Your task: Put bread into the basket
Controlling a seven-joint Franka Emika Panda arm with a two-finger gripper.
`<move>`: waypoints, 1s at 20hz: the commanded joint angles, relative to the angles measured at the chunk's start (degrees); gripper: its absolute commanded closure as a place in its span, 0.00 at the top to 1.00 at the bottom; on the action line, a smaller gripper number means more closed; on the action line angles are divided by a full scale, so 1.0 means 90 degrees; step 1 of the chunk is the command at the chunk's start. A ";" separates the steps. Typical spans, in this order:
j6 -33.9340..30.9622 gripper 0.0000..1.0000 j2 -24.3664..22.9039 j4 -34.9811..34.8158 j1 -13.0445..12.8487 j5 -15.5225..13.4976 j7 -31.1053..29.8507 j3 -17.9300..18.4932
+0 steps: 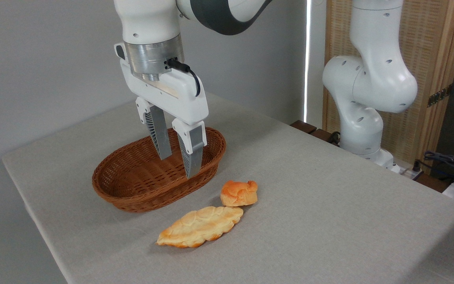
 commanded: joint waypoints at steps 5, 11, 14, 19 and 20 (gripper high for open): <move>-0.0124 1.00 0.0026 0.0120 -0.0008 -0.0030 0.0007 0.0038; -0.0163 1.00 0.0056 0.0081 0.0002 -0.0069 0.0075 0.0038; -0.0427 1.00 0.0085 0.0090 -0.0018 -0.0078 0.0085 0.0018; -0.0486 1.00 0.0017 -0.0163 -0.0018 -0.0069 0.0133 -0.0001; -0.0486 1.00 -0.0003 -0.0280 -0.0018 -0.0049 0.0182 -0.0021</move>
